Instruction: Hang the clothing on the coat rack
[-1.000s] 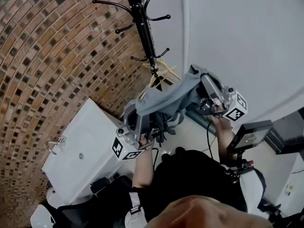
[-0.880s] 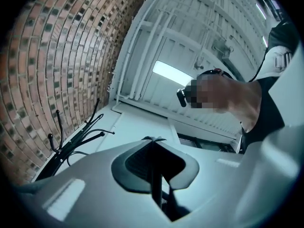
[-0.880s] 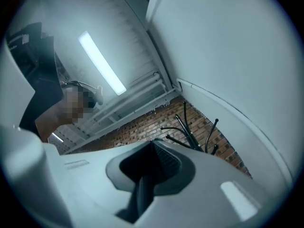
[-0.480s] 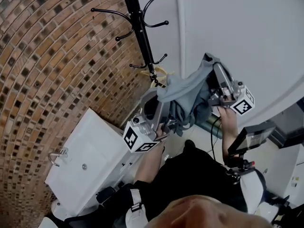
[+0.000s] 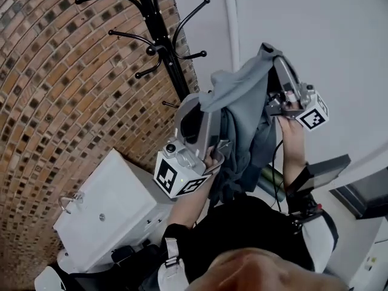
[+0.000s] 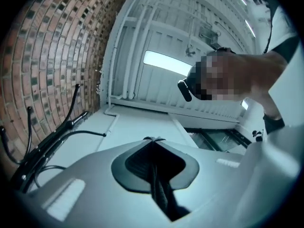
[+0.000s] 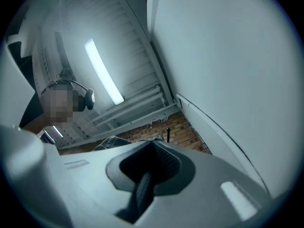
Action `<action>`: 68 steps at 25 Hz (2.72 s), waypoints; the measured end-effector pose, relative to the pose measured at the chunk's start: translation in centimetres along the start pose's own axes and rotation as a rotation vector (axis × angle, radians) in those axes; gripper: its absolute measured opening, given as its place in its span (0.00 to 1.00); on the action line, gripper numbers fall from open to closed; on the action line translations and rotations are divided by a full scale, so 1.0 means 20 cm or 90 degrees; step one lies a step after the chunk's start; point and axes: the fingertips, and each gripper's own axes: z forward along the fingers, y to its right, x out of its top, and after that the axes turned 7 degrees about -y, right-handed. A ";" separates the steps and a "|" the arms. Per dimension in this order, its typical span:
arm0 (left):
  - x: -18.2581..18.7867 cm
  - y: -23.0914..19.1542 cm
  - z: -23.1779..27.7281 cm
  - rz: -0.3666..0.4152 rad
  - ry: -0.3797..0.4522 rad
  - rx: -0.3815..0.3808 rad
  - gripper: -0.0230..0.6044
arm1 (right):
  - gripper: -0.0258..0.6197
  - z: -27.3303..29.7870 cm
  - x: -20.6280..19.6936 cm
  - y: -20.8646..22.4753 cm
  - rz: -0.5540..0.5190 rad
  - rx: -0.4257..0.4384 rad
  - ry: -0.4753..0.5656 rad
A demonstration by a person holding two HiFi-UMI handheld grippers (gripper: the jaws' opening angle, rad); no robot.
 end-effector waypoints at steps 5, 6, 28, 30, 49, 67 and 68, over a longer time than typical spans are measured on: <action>0.07 -0.14 0.35 0.115 0.057 0.057 0.06 | 0.07 0.36 0.23 0.25 -0.017 0.112 0.028; 0.10 -0.16 0.41 0.137 0.064 0.069 0.06 | 0.07 0.44 0.28 0.29 -0.015 0.132 0.035; -0.32 -0.96 0.57 0.162 -0.003 0.278 0.09 | 0.09 0.98 -0.06 0.68 0.088 0.156 -0.091; -0.33 -0.84 0.51 0.219 -0.012 0.250 0.13 | 0.18 0.89 -0.06 0.72 0.064 0.119 -0.069; -0.38 0.04 -0.80 0.200 -0.316 0.123 0.05 | 0.16 -0.41 -0.85 -0.43 -0.034 -0.193 -0.314; -0.42 0.65 -0.89 0.155 -0.346 0.084 0.04 | 0.04 -0.85 -0.67 -1.03 -0.074 -0.120 -0.370; -0.45 0.69 -0.86 0.158 -0.350 0.085 0.04 | 0.04 -0.87 -0.63 -1.01 -0.076 -0.115 -0.366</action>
